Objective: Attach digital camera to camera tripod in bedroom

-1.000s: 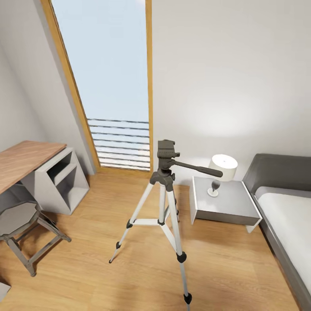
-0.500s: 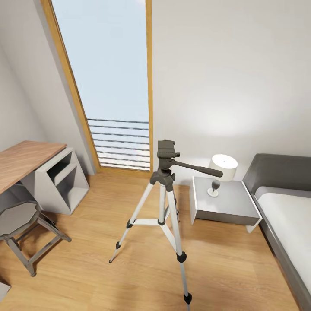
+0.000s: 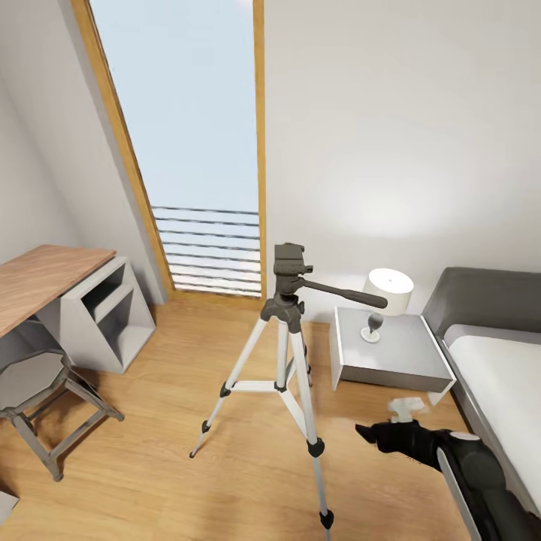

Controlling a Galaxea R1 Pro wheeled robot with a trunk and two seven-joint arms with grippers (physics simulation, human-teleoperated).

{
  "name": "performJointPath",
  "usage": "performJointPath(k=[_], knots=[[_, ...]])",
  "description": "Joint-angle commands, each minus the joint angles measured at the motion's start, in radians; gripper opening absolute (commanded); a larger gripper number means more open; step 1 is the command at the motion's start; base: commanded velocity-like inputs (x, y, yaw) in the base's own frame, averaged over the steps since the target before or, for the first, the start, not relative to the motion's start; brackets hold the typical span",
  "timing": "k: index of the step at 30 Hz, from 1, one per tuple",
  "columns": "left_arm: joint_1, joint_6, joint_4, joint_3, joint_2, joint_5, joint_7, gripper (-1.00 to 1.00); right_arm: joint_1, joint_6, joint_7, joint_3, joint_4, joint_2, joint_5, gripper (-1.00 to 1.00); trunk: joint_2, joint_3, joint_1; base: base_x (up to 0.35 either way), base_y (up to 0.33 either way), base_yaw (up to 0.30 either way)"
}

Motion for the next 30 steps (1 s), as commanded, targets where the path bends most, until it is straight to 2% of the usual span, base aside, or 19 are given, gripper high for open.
performJointPath(k=[1, 4, 7, 9, 10, 11, 13, 16, 18, 20, 24, 27, 29, 30], knots=[[-0.001, -0.002, 0.0, -0.008, 0.0, 0.006, -0.001, -1.0, 0.0, 0.003, 0.017, 0.002, -0.009, 0.004, 0.008, 1.0, -0.002, -0.002, 0.001, 0.0, 0.0, 0.0], [-0.001, -0.002, 0.0, -0.008, 0.0, 0.006, -0.001, -1.0, 0.001, -0.013, 0.05, 0.012, -0.022, 0.022, 0.007, 1.0, -0.002, -0.002, 0.001, 0.0, 0.0, 0.0], [-0.001, -0.002, 0.0, -0.007, 0.0, 0.006, -0.001, -1.0, -0.002, -0.04, 0.067, 0.041, -0.028, 0.047, 0.007, 1.0, -0.002, -0.002, 0.001, 0.0, 0.0, 0.0], [-0.001, -0.002, 0.0, -0.007, 0.001, 0.005, -0.001, -1.0, -0.003, -0.07, 0.074, 0.092, -0.03, 0.073, 0.008, 1.0, -0.002, -0.002, 0.001, 0.0, 0.0, 0.0], [-0.001, -0.002, 0.0, -0.007, 0.001, 0.005, -0.001, -1.0, -0.003, -0.074, 0.076, 0.103, -0.031, 0.077, 0.008, 1.0, -0.002, -0.002, 0.001, 0.0, 0.0, 0.0], [-0.001, -0.002, -0.001, -0.007, 0.001, 0.005, -0.001, -1.0, -0.004, -0.085, 0.083, 0.161, -0.031, 0.092, 0.009, 1.0, -0.002, -0.002, 0.001, 0.0, 0.0, 0.0], [-0.001, -0.002, -0.001, -0.007, 0.001, 0.005, -0.001, -1.0, -0.004, -0.09, 0.086, 0.208, -0.032, 0.107, 0.01, 1.0, -0.002, -0.002, 0.001, 0.0, 0.0, 0.0], [-0.001, -0.002, -0.001, -0.007, 0.001, 0.005, -0.001, -1.0, -0.004, -0.093, 0.086, 0.248, -0.032, 0.125, 0.01, 1.0, -0.002, -0.002, 0.001, 0.0, 0.0, 0.0], [-0.001, -0.002, -0.001, -0.007, 0.001, 0.005, -0.001, -1.0, -0.004, -0.094, 0.084, 0.26, -0.032, 0.133, 0.013, 1.0, -0.002, -0.002, 0.001, 0.0, 0.0, 0.0], [-0.001, -0.002, -0.001, -0.007, 0.001, 0.005, -0.001, -1.0, -0.004, -0.095, 0.076, 0.273, -0.032, 0.165, 0.019, 1.0, -0.002, -0.002, 0.001, 0.0, 0.0, 0.0], [0.0, -0.002, -0.001, -0.007, 0.0, 0.003, -0.001, -1.0, -0.004, -0.102, 0.05, 0.274, -0.033, 0.176, 0.021, 1.0, -0.002, -0.002, 0.001, 0.0, 0.0, 0.0], [0.0, -0.002, -0.001, -0.007, 0.0, 0.002, -0.001, -1.0, -0.004, -0.142, -0.005, 0.274, -0.032, 0.182, 0.023, 1.0, -0.002, -0.002, 0.001, 0.0, 0.0, 0.0], [0.0, -0.002, -0.001, -0.008, 0.0, 0.001, -0.001, -1.0, -0.006, -0.176, -0.07, 0.274, -0.03, 0.19, 0.025, 1.0, -0.002, -0.002, 0.001, 0.0, 0.0, 0.0], [0.0, -0.002, -0.001, -0.008, 0.0, 0.0, -0.001, -1.0, -0.007, -0.193, -0.124, 0.274, -0.028, 0.199, 0.027, 1.0, -0.002, -0.002, 0.001, 0.0, 0.0, 0.0]])
